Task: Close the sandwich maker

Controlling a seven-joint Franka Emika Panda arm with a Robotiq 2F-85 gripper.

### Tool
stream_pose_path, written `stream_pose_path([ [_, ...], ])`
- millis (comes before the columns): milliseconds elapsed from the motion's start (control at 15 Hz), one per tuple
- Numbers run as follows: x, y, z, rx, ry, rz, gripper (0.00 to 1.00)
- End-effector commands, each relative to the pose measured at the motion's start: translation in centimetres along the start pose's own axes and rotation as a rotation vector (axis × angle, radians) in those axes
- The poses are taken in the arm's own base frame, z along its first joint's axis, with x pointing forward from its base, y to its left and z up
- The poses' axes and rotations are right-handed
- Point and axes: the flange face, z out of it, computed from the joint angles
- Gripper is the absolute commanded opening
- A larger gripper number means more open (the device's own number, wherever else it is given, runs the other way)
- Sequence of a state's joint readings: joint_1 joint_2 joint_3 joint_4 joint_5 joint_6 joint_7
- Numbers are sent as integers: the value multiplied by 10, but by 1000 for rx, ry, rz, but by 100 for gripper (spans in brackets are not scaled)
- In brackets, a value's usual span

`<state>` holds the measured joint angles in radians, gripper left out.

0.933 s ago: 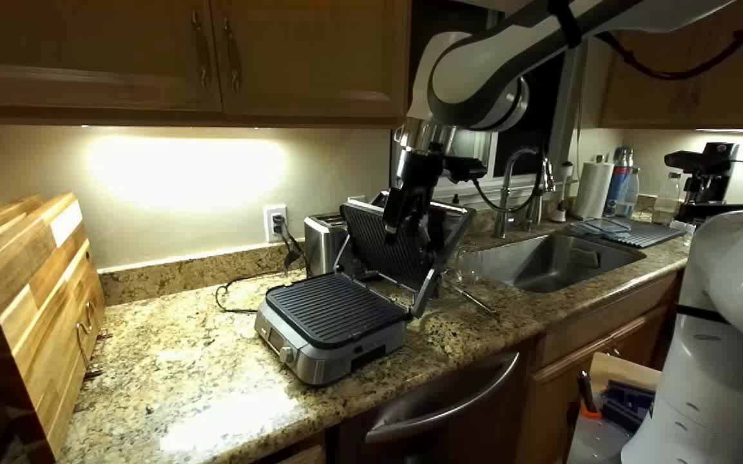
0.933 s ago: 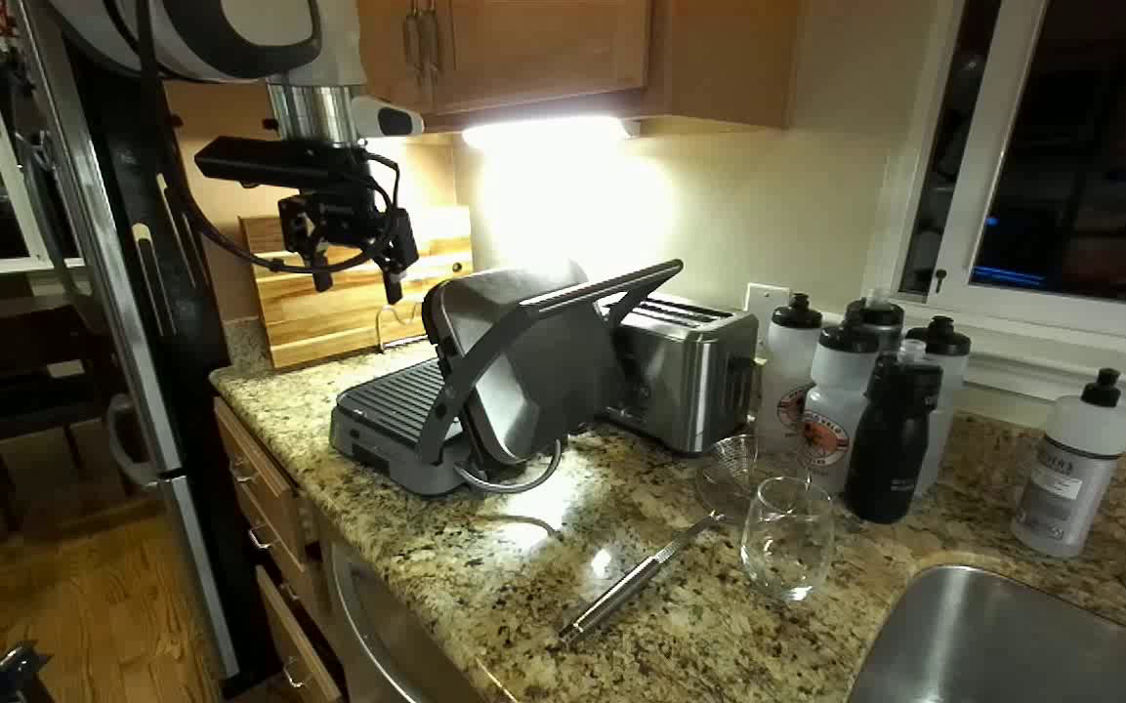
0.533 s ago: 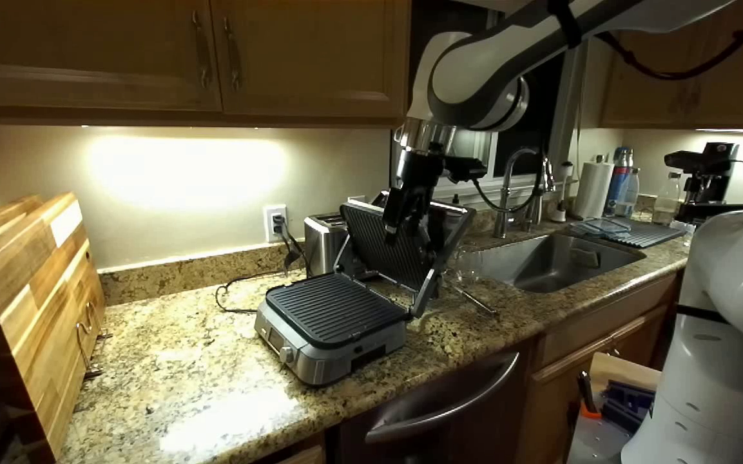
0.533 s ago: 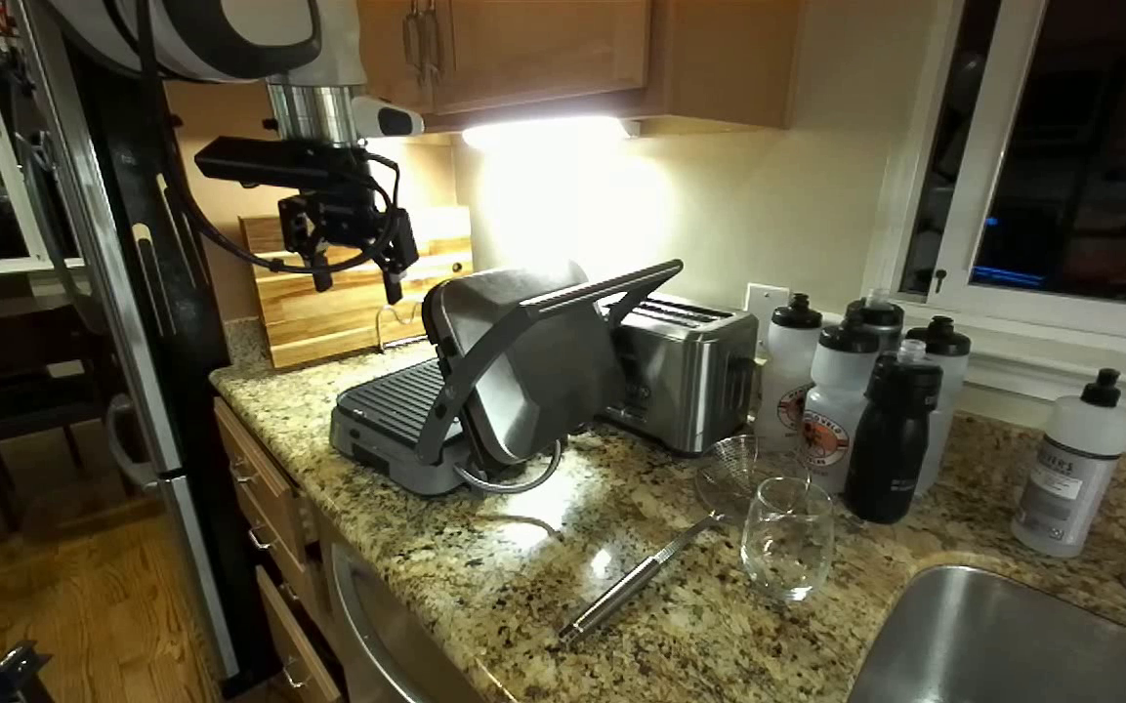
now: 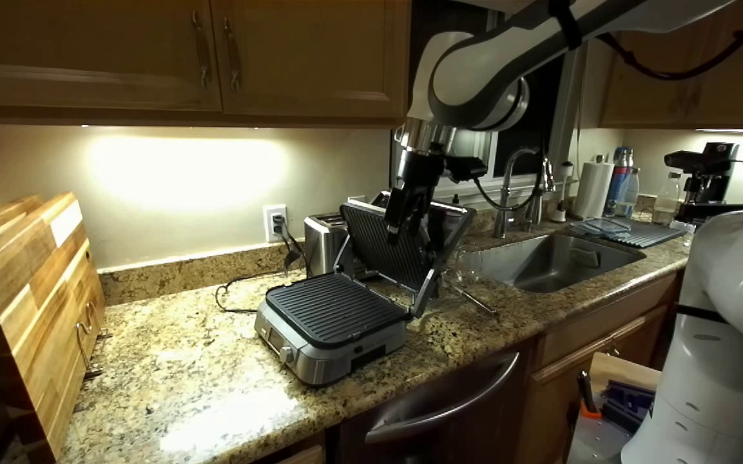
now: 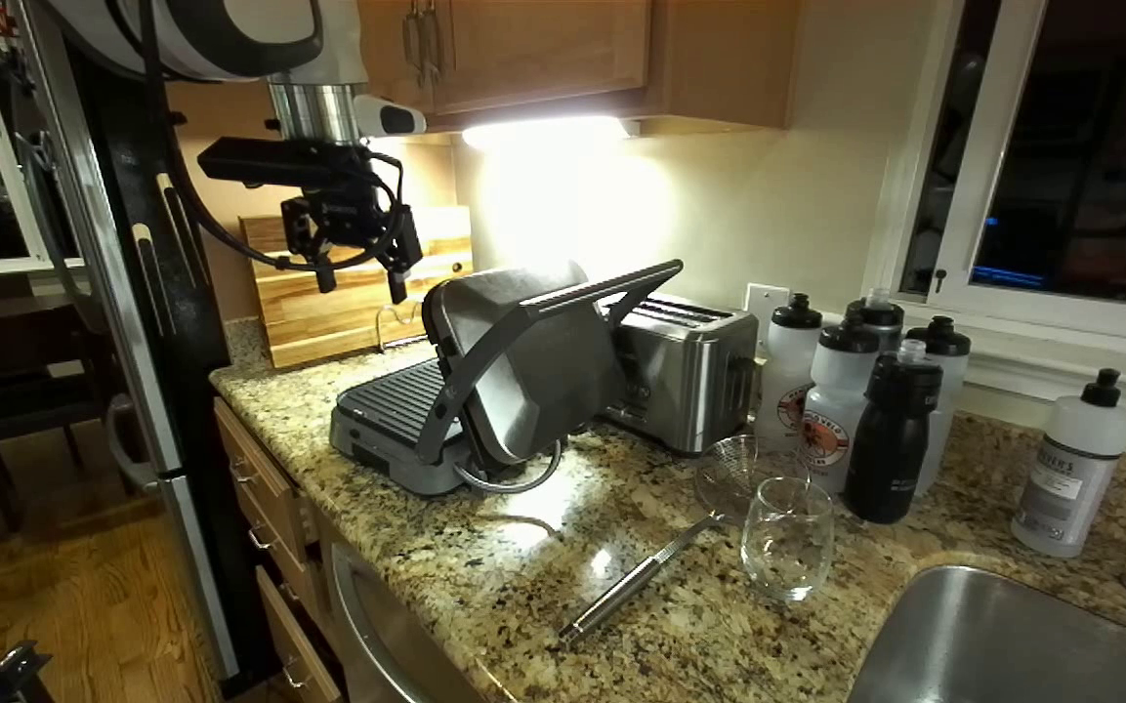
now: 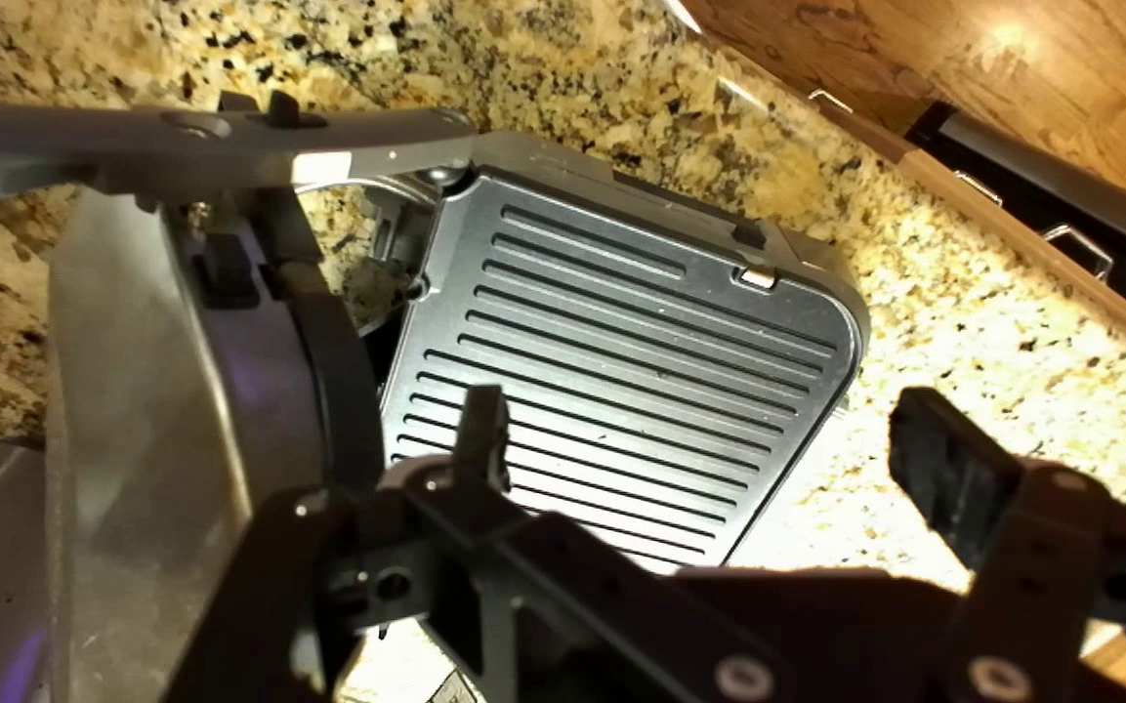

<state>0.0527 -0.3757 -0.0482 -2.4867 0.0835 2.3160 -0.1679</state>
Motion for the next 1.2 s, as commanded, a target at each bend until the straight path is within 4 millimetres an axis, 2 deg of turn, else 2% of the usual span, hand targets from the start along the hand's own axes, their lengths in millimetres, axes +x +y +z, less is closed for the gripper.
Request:
stream_pose_path([
  [0,-2,8,-12,-45,-16,7,100],
  [133,-3,13,-19,-65,-14,16,100],
  [467,-4,22,-52,-139,-11,42,100],
  [733,-6,64,-66,-212,-6,77,100],
  [1000,-7,120,-68,-239,-4,151,100],
  [1133,-5,142,-70,-245,-6,179,100],
])
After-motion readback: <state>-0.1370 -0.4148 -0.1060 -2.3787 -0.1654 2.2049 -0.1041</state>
